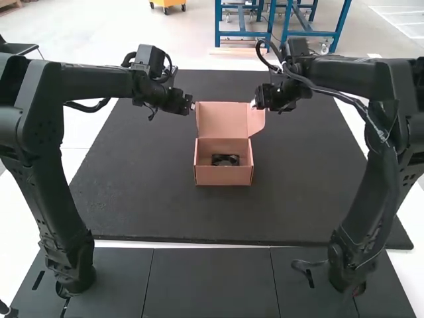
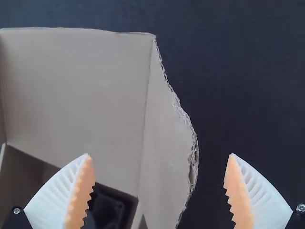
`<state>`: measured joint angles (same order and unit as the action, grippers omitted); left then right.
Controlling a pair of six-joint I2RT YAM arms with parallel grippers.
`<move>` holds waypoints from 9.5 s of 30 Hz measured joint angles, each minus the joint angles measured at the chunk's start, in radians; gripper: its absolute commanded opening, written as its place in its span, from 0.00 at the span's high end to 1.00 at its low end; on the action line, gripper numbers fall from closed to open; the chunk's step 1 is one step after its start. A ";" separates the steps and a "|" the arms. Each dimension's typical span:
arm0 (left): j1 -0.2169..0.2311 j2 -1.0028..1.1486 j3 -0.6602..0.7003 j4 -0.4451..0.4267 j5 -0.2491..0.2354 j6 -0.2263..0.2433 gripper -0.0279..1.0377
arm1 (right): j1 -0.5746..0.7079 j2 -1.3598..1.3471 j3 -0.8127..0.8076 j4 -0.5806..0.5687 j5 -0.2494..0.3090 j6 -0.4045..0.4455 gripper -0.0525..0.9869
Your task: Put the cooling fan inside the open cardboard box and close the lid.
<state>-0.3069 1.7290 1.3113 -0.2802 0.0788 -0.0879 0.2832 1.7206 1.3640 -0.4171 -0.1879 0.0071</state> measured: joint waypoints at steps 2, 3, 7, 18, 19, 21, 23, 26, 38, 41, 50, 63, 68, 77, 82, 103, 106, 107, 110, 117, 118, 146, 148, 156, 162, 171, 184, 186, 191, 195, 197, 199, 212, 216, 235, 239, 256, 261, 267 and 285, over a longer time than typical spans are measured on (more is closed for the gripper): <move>0.000 0.000 0.001 0.000 0.000 0.000 0.07 | 0.000 0.006 0.000 0.000 0.000 0.000 0.44; 0.000 0.000 0.001 0.000 0.000 -0.001 0.07 | 0.000 0.008 0.000 0.000 0.000 0.000 0.46; 0.000 0.000 0.002 -0.003 0.000 -0.003 0.07 | 0.000 0.009 0.000 0.002 0.000 0.000 0.54; 0.000 0.000 0.001 -0.008 0.000 -0.007 0.07 | 0.000 0.009 0.000 0.006 -0.009 0.000 0.68; 0.000 0.000 0.001 -0.008 0.000 -0.007 0.07 | 0.000 0.009 0.000 0.007 -0.011 0.000 0.69; 0.000 0.000 0.001 -0.008 0.000 -0.007 0.07 | 0.000 0.009 0.000 0.007 -0.012 0.000 0.69; 0.000 0.000 0.001 -0.008 0.000 -0.007 0.07 | 0.000 0.009 0.000 0.009 -0.012 0.000 0.70; 0.000 0.000 0.001 -0.008 0.000 -0.007 0.07 | 0.000 0.009 0.000 0.009 -0.015 0.000 0.70; -0.001 0.000 0.001 -0.012 0.000 -0.007 0.07 | 0.000 0.010 0.000 0.008 -0.019 0.000 0.78; -0.001 0.000 0.001 -0.015 0.000 -0.007 0.07 | 0.000 0.010 0.000 0.008 -0.019 0.000 0.81; -0.001 0.000 0.001 -0.015 0.000 -0.008 0.07 | 0.000 0.010 0.004 0.005 -0.023 0.000 0.91; -0.014 0.000 0.035 -0.027 0.000 -0.008 0.07 | 0.012 0.009 0.029 -0.014 -0.052 0.000 0.97; -0.014 0.000 0.035 -0.032 0.000 -0.008 0.07 | 0.050 0.010 0.030 -0.021 -0.051 0.000 0.97; -0.014 0.000 0.035 -0.043 0.000 -0.008 0.07 | 0.086 0.009 0.030 -0.032 -0.048 0.001 0.97; -0.014 0.000 0.035 -0.060 0.000 -0.007 0.07 | 0.086 0.009 0.030 -0.043 -0.048 0.001 0.97; -0.059 0.000 0.035 -0.129 0.016 -0.007 0.07 | 0.088 0.009 0.049 -0.166 -0.056 -0.004 0.97; -0.061 0.000 0.035 -0.135 0.016 -0.007 0.07 | 0.088 0.009 0.049 -0.200 -0.056 -0.014 0.97; -0.061 0.000 0.035 -0.139 0.016 -0.007 0.07 | 0.088 0.009 0.049 -0.211 -0.056 -0.018 0.97; -0.063 -0.002 0.035 -0.156 0.019 -0.007 0.07 | 0.088 0.009 0.049 -0.237 -0.056 -0.030 0.97; -0.064 -0.022 0.035 -0.210 0.019 -0.007 0.07 | 0.088 0.009 0.049 -0.275 -0.056 -0.046 0.97; -0.065 -0.028 0.035 -0.212 0.019 -0.007 0.07 | 0.088 0.009 0.049 -0.278 -0.056 -0.046 0.97; -0.066 -0.068 -0.032 -0.244 0.019 -0.003 0.07 | 0.096 0.009 0.049 -0.390 -0.055 -0.082 0.97; -0.066 -0.068 -0.038 -0.232 0.019 -0.003 0.07 | 0.096 0.009 0.049 -0.393 -0.055 -0.082 0.97; -0.075 -0.068 -0.040 -0.219 0.019 -0.003 0.07 | 0.096 0.009 0.049 -0.430 -0.053 -0.087 0.97; -0.091 -0.068 -0.043 -0.217 0.019 -0.003 0.07 | 0.096 0.009 0.049 -0.450 -0.051 -0.099 0.97; -0.093 -0.092 -0.059 -0.248 0.019 -0.003 0.07 | 0.096 0.009 0.049 -0.497 -0.048 -0.127 0.97; -0.093 -0.096 -0.059 -0.255 0.019 -0.002 0.07 | 0.120 0.009 0.049 -0.505 -0.048 -0.132 0.97; -0.093 -0.096 -0.059 -0.255 0.019 -0.003 0.07 | 0.120 0.009 0.049 -0.505 -0.048 -0.131 0.97; -0.093 -0.096 -0.060 -0.255 0.019 -0.002 0.07 | 0.121 0.009 0.049 -0.505 -0.048 -0.131 0.97; -0.093 -0.111 -0.086 -0.254 0.019 -0.002 0.07 | 0.122 0.009 0.048 -0.505 -0.048 -0.131 0.97; -0.093 -0.119 -0.103 -0.254 0.019 0.001 0.07 | 0.126 0.009 0.047 -0.505 -0.048 -0.131 0.97; -0.093 -0.120 -0.116 -0.252 0.019 0.002 0.07 | 0.130 0.009 0.040 -0.504 -0.048 -0.131 0.97; -0.093 -0.120 -0.152 -0.235 0.019 0.005 0.07 | 0.138 0.009 -0.018 -0.504 -0.048 -0.132 0.97; -0.093 -0.120 -0.152 -0.233 0.019 0.005 0.07 | 0.138 0.009 -0.027 -0.500 -0.048 -0.132 0.97; -0.093 -0.141 -0.152 -0.276 0.018 0.005 0.07 | 0.145 0.009 -0.047 -0.480 -0.014 -0.115 0.26; -0.084 -0.179 -0.152 -0.257 0.002 0.005 0.07 | 0.159 0.009 -0.009 -0.524 -0.007 -0.112 0.24; -0.027 -0.207 -0.064 -0.131 -0.087 0.004 0.07 | 0.162 -0.414 -0.053 -0.320 0.047 -0.095 0.25; -0.030 -0.160 -0.019 -0.118 -0.087 0.000 0.07 | 0.162 -0.555 -0.175 -0.259 0.076 -0.069 0.25; -0.069 -0.082 0.019 -0.114 -0.089 -0.006 0.07 | 0.162 -0.608 -0.228 -0.294 0.089 -0.054 0.25; -0.138 -0.032 0.087 -0.189 -0.079 -0.006 0.07 | 0.162 -0.653 -0.245 -0.330 0.093 -0.045 0.25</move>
<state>-0.4454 1.6970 1.3979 -0.4694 -0.0002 -0.0940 0.4450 1.0676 1.1187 -0.7475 -0.0944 -0.0376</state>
